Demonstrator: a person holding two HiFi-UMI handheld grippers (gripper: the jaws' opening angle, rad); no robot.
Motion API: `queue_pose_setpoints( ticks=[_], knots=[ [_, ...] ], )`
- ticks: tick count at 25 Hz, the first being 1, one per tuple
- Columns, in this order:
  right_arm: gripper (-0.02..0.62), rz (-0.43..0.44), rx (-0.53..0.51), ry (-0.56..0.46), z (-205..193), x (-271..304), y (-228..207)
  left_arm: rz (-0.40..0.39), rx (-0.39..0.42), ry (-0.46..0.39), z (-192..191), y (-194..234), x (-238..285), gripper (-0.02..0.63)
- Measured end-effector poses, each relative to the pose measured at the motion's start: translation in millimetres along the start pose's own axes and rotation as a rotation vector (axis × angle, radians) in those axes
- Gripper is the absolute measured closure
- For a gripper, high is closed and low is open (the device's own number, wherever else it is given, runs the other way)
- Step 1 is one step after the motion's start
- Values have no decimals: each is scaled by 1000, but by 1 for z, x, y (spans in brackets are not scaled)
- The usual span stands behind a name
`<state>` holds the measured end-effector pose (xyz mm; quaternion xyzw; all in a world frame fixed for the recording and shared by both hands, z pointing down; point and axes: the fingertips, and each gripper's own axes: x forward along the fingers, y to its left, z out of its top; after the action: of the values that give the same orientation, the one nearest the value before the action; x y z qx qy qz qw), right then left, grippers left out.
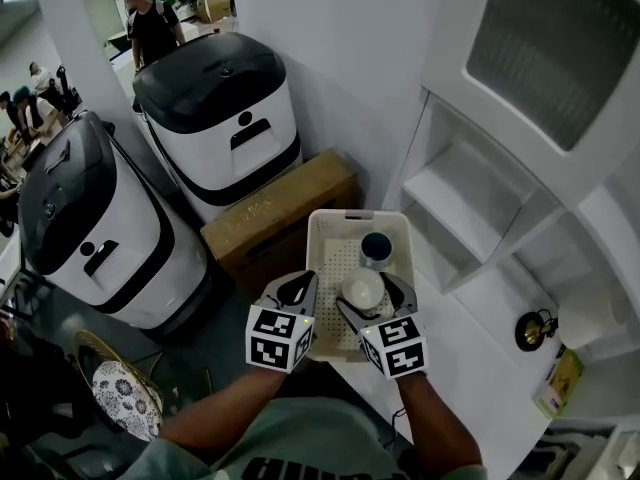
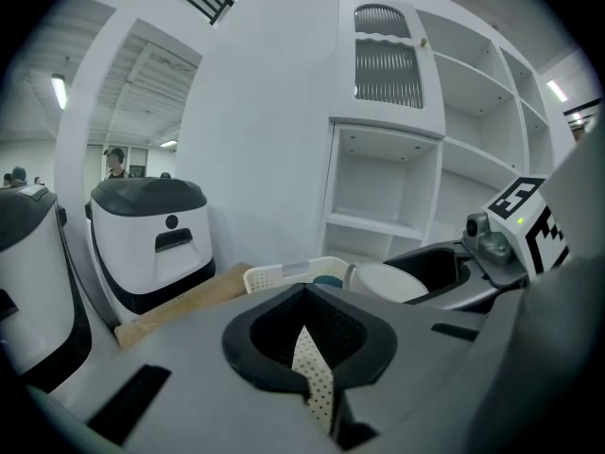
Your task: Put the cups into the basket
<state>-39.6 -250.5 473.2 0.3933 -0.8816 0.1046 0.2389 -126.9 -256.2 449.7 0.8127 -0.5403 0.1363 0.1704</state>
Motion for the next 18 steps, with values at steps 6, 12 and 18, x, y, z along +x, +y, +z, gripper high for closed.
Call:
queue_pose_setpoints(
  ticks=[6, 12, 18],
  knots=[
    [212, 60, -29, 79, -18, 36, 7, 10, -20, 18, -6, 19, 8, 603],
    [212, 87, -49, 127, -38, 63, 7, 0, -23, 35, -10, 28, 20, 603],
    [212, 136, -70, 185, -57, 86, 7, -11, -31, 49, -14, 32, 29, 603]
  ],
)
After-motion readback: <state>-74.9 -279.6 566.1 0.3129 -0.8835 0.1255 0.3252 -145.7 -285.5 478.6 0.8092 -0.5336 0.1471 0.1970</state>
